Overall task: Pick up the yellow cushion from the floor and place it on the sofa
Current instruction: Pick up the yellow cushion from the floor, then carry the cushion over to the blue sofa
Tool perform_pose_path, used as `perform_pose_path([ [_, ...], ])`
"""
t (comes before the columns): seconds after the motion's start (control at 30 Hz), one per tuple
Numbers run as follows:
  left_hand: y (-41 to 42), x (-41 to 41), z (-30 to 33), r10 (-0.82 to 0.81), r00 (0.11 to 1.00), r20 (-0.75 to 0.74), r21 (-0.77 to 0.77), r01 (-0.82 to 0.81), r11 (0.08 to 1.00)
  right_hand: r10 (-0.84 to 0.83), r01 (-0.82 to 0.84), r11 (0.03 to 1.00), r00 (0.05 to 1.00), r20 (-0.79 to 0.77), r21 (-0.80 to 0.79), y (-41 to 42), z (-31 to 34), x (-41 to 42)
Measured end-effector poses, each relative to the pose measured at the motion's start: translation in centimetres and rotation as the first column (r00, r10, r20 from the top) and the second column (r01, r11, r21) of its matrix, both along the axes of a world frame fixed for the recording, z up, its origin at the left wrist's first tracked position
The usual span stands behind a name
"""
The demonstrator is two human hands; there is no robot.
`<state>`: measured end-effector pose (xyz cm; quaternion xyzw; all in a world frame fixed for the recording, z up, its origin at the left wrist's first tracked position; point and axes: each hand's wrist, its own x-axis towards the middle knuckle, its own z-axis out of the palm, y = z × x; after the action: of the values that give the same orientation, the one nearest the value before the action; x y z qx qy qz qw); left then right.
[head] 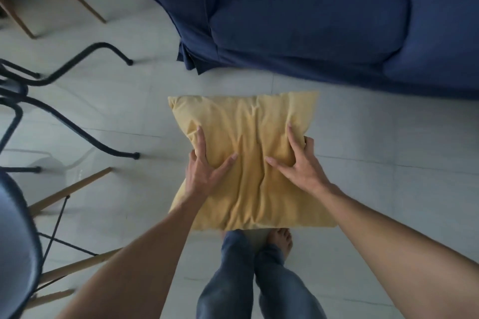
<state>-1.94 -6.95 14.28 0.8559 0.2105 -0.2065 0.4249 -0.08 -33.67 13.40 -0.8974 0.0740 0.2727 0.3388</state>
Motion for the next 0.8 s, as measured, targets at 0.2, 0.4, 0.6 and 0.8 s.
perform_pose_path([
  [0.2,-1.1,2.2,11.6,-0.072,0.995,0.067,0.011,0.071,0.997,-0.057,0.058,0.998,0.993,0.100,-0.006,-1.8,11.3,0.5],
  [0.4,-2.3,5.4,23.9,-0.103,0.977,0.184,0.041,0.097,0.994,-0.133,0.120,0.990,0.968,0.212,0.073,-2.4,22.0,2.1],
  [0.6,-3.2,9.0,34.1,-0.109,0.945,0.307,0.073,0.091,0.993,-0.172,0.155,0.985,0.933,0.317,0.077,-2.9,32.4,5.2],
  [0.8,-4.0,12.3,42.7,-0.134,0.901,0.413,0.046,0.126,0.991,-0.196,0.182,0.981,0.883,0.427,0.073,-3.2,42.0,9.6],
])
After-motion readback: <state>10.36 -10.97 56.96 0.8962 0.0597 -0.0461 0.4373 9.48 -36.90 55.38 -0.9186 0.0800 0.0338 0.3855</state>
